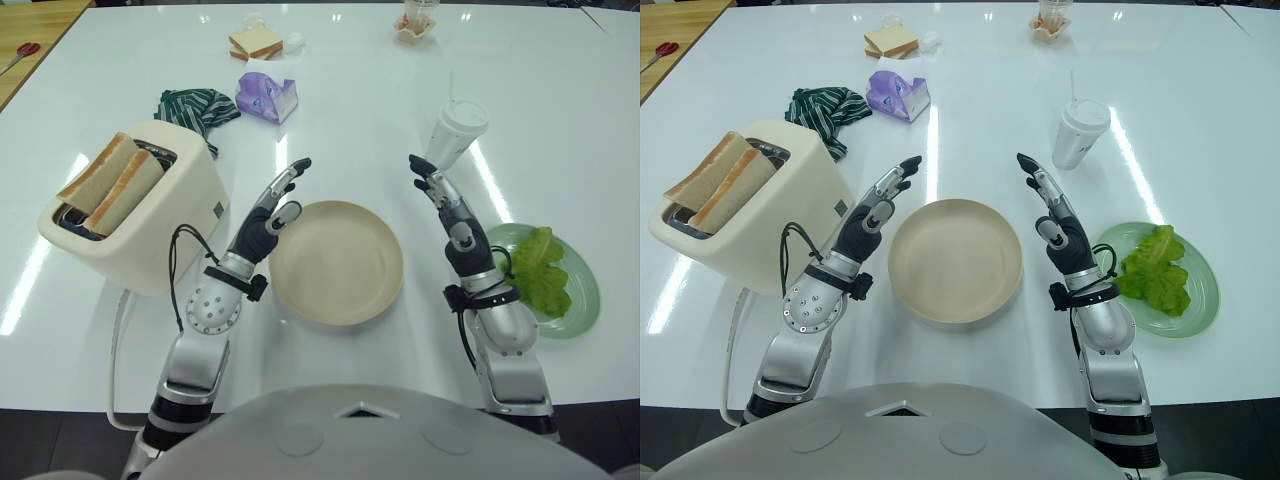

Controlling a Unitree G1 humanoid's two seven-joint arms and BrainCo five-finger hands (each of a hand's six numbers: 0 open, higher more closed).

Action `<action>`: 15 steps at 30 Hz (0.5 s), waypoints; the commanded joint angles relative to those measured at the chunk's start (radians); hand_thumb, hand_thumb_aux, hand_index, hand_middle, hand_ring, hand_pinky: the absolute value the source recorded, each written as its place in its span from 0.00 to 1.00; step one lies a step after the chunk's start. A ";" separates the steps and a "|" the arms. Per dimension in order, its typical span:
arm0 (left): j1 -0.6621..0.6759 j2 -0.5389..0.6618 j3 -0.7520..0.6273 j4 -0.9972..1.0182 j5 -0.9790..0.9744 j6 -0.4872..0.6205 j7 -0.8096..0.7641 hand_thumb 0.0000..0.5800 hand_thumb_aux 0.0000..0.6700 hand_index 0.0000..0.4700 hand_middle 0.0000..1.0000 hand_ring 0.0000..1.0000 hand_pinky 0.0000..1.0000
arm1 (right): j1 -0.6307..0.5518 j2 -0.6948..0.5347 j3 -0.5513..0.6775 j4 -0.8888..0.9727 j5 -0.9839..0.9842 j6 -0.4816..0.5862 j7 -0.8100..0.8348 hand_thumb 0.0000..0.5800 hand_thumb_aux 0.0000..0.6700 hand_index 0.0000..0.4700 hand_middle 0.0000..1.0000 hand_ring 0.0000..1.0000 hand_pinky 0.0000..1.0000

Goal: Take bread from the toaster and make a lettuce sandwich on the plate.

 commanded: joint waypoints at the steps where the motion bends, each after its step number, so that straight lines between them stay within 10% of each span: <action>1: 0.005 -0.004 -0.002 -0.001 -0.004 0.014 0.004 0.00 0.00 0.00 0.00 0.00 0.00 | 0.005 -0.014 0.005 0.004 0.013 0.035 0.019 0.00 0.00 0.00 0.00 0.00 0.00; 15: -0.023 -0.012 0.059 -0.288 -0.027 0.116 -0.006 0.00 0.00 0.00 0.00 0.00 0.00 | 0.040 0.015 -0.015 -0.006 0.042 0.029 0.003 0.00 0.00 0.00 0.00 0.00 0.00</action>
